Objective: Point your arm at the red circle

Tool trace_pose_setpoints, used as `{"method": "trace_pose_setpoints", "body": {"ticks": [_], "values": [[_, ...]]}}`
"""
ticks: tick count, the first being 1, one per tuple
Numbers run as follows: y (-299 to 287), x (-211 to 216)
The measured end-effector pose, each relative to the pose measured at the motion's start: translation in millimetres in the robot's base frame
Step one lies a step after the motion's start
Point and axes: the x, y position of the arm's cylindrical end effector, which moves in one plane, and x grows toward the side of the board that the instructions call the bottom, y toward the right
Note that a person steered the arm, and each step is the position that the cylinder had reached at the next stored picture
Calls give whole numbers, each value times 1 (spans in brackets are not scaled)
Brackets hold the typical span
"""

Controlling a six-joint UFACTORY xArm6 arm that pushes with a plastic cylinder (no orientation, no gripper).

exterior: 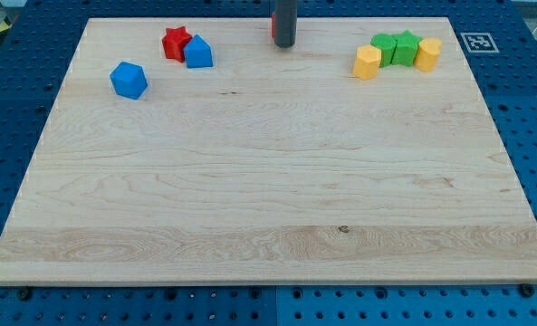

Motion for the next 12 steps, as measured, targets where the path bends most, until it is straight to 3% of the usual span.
{"method": "trace_pose_setpoints", "body": {"ticks": [4,6,7,12], "values": [[-15,14],[-74,-16],[-90,-51],[-111,-53]]}}
